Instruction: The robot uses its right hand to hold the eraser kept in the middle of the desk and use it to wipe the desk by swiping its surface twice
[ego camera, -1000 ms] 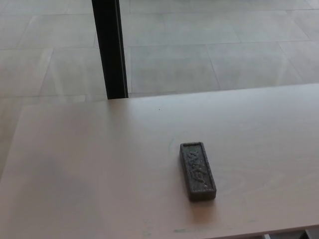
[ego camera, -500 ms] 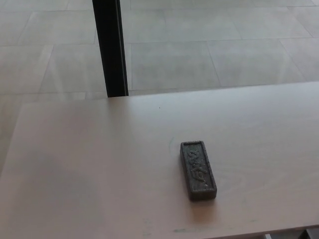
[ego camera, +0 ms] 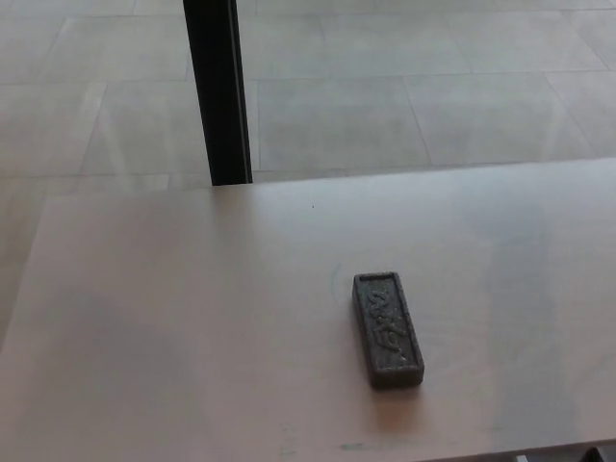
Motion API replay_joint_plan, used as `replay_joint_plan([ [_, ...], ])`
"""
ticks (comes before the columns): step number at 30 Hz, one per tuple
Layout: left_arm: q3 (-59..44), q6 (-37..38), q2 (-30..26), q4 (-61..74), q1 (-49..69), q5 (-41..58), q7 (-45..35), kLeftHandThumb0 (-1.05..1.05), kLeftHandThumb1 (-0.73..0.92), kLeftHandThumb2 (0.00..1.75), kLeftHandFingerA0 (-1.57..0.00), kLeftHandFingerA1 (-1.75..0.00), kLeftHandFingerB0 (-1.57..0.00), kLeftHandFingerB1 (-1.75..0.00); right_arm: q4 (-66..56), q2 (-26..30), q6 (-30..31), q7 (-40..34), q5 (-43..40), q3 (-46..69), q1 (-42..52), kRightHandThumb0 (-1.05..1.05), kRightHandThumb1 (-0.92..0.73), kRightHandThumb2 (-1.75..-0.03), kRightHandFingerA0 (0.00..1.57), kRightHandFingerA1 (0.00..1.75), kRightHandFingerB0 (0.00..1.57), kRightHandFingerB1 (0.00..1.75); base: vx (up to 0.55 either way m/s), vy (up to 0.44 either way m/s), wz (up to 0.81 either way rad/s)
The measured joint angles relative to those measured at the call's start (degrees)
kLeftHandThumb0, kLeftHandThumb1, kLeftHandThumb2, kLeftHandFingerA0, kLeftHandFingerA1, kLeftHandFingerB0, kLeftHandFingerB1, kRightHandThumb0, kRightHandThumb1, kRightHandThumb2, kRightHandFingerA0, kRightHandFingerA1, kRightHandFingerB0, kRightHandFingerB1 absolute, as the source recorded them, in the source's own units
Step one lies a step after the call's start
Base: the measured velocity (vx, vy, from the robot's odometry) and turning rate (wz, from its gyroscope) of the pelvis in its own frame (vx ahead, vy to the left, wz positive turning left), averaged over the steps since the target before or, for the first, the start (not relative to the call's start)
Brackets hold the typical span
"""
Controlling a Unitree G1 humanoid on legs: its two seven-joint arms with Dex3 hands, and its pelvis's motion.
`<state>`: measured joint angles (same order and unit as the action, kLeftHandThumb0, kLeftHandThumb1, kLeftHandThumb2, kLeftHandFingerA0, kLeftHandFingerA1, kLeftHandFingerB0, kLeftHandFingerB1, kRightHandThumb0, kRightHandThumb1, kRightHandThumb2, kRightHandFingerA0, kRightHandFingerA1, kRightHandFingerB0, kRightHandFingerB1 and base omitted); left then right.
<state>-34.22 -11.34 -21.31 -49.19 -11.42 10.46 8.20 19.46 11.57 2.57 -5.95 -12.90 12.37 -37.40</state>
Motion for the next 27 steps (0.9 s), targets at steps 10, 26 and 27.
replay_joint_plan([
  [10, 0.7, -0.68, -0.23, 0.98, 0.35, 1.11, 0.27, -0.61, 0.74, 0.75, -0.42, -0.96, -0.32, -0.73, -2.09, -7.45, 2.71, 3.21, 5.26, -16.6, 4.13, -0.17, -0.45, -1.36, 0.99, 1.75, 0.8, 1.65, 0.0, 0.0, 0.0],
  [26, 1.97, -0.85, -0.41, 1.39, 0.4, 1.86, 0.62, -0.63, 0.61, 0.99, -0.49, -0.84, -0.35, -0.71, 9.05, -13.64, 2.12, 5.62, 11.13, -24.14, 5.75, -0.2, -0.43, -1.36, 1.01, 1.75, 0.84, 1.66, 0.0, 0.0, 0.0],
  [27, 1.99, -0.85, -0.42, 1.45, 0.4, 1.91, 0.65, -0.63, 0.61, 0.99, -0.49, -0.84, -0.35, -0.71, 9.6, -13.66, 1.88, 5.69, 11.4, -24.2, 5.9, -0.2, -0.43, -1.36, 1.01, 1.75, 0.84, 1.66, 0.0, 0.0, 0.0],
])
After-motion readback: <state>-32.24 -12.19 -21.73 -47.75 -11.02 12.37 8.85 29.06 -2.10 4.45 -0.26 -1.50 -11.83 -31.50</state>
